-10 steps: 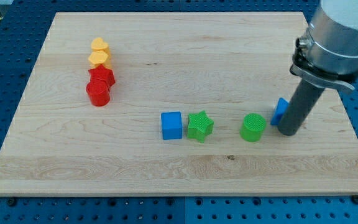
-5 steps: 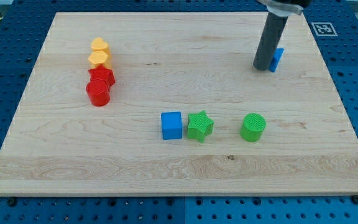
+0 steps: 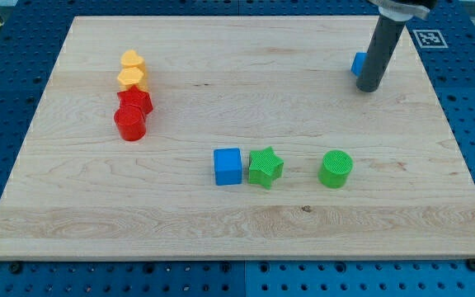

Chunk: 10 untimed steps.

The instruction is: Push the blue triangle to the top right

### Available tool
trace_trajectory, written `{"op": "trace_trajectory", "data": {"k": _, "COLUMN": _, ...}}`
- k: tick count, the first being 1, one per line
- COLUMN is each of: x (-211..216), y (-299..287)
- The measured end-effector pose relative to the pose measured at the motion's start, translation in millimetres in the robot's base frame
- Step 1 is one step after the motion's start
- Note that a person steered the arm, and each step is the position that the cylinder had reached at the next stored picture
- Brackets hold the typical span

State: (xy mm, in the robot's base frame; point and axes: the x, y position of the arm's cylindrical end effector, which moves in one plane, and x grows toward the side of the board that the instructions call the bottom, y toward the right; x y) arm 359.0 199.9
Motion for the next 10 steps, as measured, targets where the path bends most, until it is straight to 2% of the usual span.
{"op": "trace_trajectory", "data": {"k": 2, "x": -38.7, "y": 29.4}}
{"op": "trace_trajectory", "data": {"k": 4, "x": -47.5, "y": 29.6}}
{"op": "trace_trajectory", "data": {"k": 7, "x": -48.7, "y": -29.3}}
{"op": "trace_trajectory", "data": {"k": 10, "x": -80.9, "y": 10.7}}
